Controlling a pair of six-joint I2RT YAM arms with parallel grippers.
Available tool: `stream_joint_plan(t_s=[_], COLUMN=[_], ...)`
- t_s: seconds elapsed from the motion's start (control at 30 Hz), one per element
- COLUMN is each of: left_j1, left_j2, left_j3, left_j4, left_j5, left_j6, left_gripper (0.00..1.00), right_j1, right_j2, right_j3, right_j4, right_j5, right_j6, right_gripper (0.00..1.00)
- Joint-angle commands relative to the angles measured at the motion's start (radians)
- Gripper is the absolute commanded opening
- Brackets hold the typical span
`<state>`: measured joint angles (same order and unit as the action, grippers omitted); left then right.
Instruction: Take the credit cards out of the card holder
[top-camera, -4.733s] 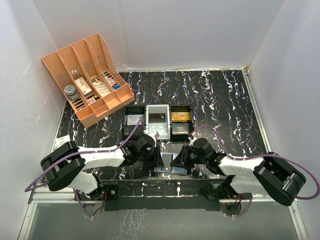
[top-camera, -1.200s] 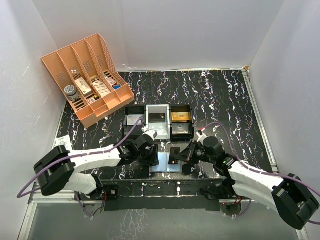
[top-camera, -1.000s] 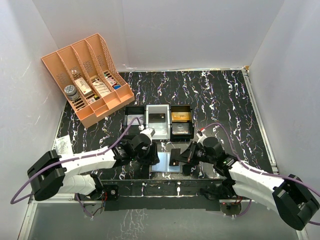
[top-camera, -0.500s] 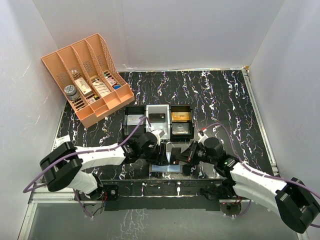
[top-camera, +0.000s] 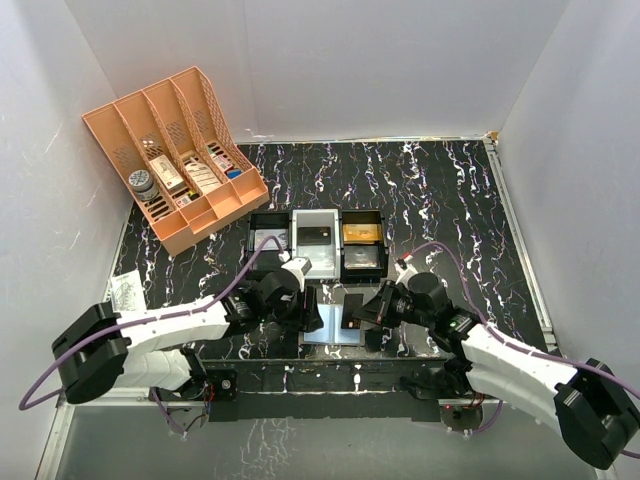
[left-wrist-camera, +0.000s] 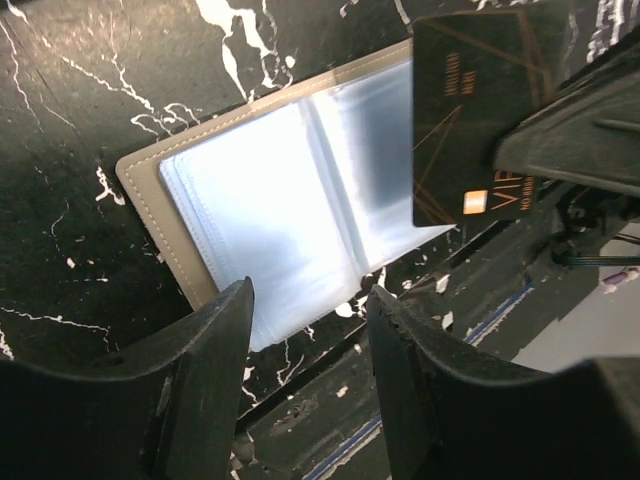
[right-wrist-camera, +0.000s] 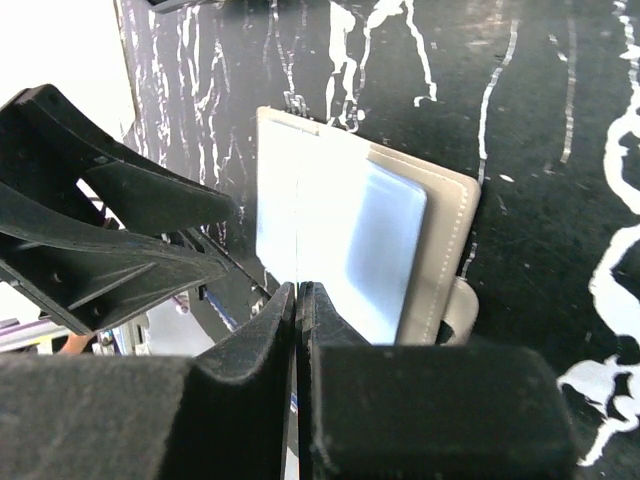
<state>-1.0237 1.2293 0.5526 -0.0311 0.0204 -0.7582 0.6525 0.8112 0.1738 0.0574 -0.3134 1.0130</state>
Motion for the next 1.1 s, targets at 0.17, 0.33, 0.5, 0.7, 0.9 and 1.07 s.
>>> stream_joint_plan(t_s=[0.17, 0.33, 0.5, 0.7, 0.9, 1.07], left_j1=[0.002, 0.041, 0.291, 0.52, 0.531, 0.532], left_j2=[-0.116, -0.185, -0.253, -0.337, -0.397, -0.481], left_j3=[0.114, 0.22, 0.294, 0.273, 0.233, 0.206], left_j4=[-0.225, -0.397, -0.557, -0.562, -0.563, -0.539], left_j5=[-0.07, -0.118, -0.148, -0.059, -0.283, -0.322], left_j6=[0.111, 0.185, 0.206, 0.28, 0.292, 0.312], left_gripper=[0.57, 0.78, 0.87, 0.97, 0.99, 0.99], right_j1=[0.009, 0.027, 0.089, 0.252, 0.332, 0.383], right_j2=[0.08, 0.074, 0.05, 0.055, 0.123, 0.172], right_j3=[0.091, 0.13, 0.161, 0.311, 0.413, 0.486], right_j4=[0.124, 0.127, 0.083, -0.038, -0.114, -0.132], right_j5=[-0.081, -0.07, 0.012, 0.214, 0.338, 0.496], right_j6=[-0.098, -0.139, -0.206, -0.317, -0.414, -0.559], right_gripper=[0.0, 0.0, 0.0, 0.0, 0.0, 0.0])
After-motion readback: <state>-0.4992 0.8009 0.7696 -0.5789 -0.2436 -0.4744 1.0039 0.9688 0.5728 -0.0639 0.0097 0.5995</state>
